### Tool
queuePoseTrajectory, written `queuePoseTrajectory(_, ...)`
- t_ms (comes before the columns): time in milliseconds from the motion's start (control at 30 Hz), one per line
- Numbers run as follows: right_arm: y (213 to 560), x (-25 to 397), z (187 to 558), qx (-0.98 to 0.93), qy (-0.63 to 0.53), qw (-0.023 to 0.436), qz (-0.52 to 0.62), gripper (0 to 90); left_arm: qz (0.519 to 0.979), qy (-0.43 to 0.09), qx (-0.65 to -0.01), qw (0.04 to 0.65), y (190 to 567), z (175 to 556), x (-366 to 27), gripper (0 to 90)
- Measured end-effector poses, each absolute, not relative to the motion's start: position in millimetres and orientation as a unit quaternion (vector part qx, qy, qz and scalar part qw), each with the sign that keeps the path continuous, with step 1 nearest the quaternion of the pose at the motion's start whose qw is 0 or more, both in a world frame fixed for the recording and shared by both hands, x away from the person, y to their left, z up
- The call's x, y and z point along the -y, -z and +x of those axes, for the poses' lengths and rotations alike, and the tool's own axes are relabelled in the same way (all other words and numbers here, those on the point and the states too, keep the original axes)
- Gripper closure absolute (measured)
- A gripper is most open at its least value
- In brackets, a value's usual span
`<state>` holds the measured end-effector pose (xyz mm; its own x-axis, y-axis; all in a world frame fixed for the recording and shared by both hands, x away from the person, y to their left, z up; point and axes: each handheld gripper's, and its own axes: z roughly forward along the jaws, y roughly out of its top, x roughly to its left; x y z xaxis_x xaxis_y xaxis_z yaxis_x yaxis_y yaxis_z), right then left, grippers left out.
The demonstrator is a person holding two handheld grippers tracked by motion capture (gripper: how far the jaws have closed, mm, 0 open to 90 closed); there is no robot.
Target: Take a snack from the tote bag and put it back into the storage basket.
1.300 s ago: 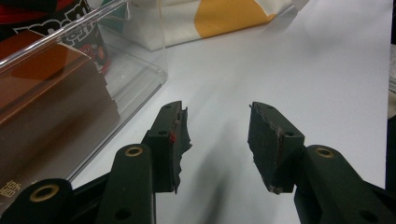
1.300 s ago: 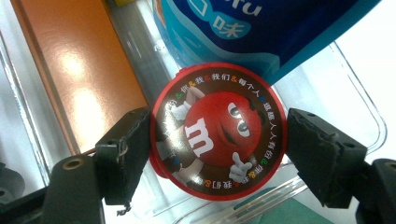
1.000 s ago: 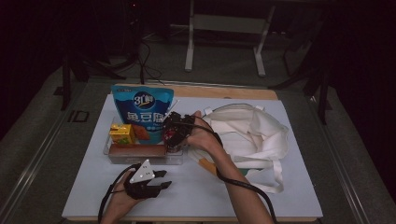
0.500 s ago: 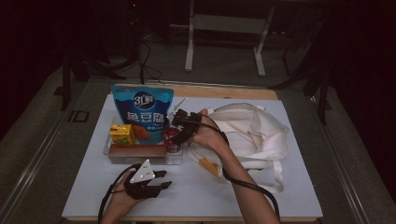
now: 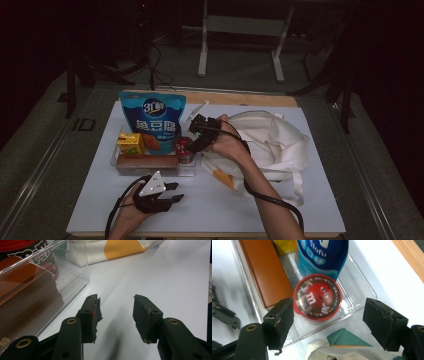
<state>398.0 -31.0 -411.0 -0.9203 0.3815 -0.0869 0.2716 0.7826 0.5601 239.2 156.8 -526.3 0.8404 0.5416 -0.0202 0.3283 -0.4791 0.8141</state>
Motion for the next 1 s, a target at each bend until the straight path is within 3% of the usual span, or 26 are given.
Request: queuePoseTrajectory(1000, 383.9, 78.0, 375.3, -0.911, -0.355, 0.113, 0.176, 26.4, 0.852, -0.121, -0.258, 0.439, 528.2, 240.1, -154.9, 55.2)
